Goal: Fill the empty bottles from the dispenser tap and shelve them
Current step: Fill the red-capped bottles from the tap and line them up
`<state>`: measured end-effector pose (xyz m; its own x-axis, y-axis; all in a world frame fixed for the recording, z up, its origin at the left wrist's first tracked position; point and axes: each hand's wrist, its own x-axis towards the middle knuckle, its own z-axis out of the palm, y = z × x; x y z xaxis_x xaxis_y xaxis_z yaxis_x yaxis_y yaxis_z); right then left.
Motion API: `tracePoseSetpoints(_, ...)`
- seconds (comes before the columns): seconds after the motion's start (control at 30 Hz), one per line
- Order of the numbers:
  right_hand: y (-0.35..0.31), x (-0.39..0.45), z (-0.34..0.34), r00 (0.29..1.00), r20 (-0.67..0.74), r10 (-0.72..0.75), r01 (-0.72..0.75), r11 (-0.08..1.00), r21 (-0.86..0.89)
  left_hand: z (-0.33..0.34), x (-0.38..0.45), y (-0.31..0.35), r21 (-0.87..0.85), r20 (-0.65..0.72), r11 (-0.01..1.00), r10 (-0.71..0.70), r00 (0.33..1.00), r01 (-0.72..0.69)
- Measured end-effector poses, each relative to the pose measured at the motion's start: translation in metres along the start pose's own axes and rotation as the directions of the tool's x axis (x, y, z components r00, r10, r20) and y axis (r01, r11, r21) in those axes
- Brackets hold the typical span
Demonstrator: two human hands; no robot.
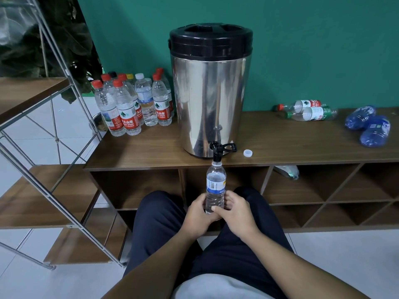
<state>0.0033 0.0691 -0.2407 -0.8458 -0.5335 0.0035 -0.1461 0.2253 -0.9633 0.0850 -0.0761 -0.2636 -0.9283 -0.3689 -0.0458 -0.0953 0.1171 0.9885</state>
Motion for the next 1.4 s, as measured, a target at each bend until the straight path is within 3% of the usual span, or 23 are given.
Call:
tracePoseSetpoints(0.67, -0.013, -0.003, -0.007, 0.998, -0.037, 0.049, -0.045, 0.995, 0.094, 0.008, 0.017, -0.008, -0.004, -0.031, 1.000, -0.014, 0.999, 0.014)
tracePoseSetpoints(0.83, -0.023, -0.003, -0.013, 0.993, -0.120, 0.004, -0.008, 1.000, -0.028, 0.004, 0.020, -0.011, 0.037, -0.047, 0.999, -0.019, 0.999, 0.020)
tracePoseSetpoints(0.93, -0.037, 0.006, -0.022, 0.983, -0.182, -0.028, 0.014, 0.997, -0.076, 0.005, 0.022, -0.012, 0.048, -0.057, 0.998, -0.028, 0.998, 0.031)
tracePoseSetpoints(1.17, -0.099, 0.047, -0.038, 0.942, -0.331, -0.056, 0.100, 0.988, 0.117, 0.008, 0.024, -0.013, 0.029, -0.049, 0.998, -0.048, 0.998, 0.049)
tracePoseSetpoints(1.4, -0.139, 0.073, -0.036, 0.968, -0.249, -0.024, 0.048, 0.995, 0.091, 0.005, 0.023, -0.011, 0.066, -0.054, 0.996, -0.049, 0.997, 0.052)
